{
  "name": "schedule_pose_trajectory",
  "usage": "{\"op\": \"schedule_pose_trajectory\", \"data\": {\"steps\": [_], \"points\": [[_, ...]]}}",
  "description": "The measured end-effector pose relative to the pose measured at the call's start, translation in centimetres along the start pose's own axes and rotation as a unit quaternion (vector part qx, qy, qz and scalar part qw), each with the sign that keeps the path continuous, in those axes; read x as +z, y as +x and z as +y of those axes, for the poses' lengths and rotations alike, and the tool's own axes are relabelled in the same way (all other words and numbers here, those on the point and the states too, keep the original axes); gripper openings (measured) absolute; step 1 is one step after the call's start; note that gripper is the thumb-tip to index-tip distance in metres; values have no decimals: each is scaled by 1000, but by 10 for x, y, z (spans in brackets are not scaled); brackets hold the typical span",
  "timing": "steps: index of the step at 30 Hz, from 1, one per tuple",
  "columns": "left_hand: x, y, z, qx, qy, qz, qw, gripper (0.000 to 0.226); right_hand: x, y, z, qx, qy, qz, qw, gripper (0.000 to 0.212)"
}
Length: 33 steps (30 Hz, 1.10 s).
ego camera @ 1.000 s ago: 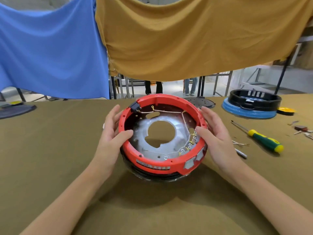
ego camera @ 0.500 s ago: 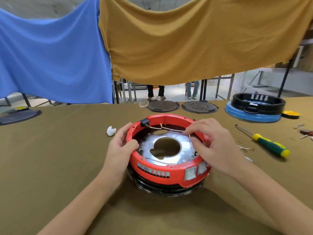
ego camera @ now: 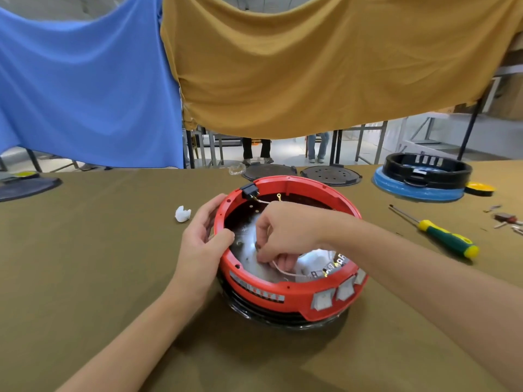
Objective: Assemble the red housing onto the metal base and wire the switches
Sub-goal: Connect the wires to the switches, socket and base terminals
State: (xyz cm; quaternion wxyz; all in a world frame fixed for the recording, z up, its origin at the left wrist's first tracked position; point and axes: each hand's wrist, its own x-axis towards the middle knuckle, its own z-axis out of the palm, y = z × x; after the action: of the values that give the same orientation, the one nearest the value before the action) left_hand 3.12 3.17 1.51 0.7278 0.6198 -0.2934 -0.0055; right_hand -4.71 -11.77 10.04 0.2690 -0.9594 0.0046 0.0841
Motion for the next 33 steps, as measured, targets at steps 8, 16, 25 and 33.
{"op": "schedule_pose_trajectory", "data": {"steps": [8,16,25,33], "points": [[0,0,1,-29,-1,3,1000,62,-11,-14,5,-11,73,32,997,32],[-9,10,-7,-103,-16,64,992,41,-46,-39,79,6,209,377,902,11],[-8,7,-15,-55,49,119,990,37,-4,-30,168,164,245,502,813,12],[-2,0,-13,-23,149,135,979,27,-4,-43,187,263,8,323,909,7]]}}
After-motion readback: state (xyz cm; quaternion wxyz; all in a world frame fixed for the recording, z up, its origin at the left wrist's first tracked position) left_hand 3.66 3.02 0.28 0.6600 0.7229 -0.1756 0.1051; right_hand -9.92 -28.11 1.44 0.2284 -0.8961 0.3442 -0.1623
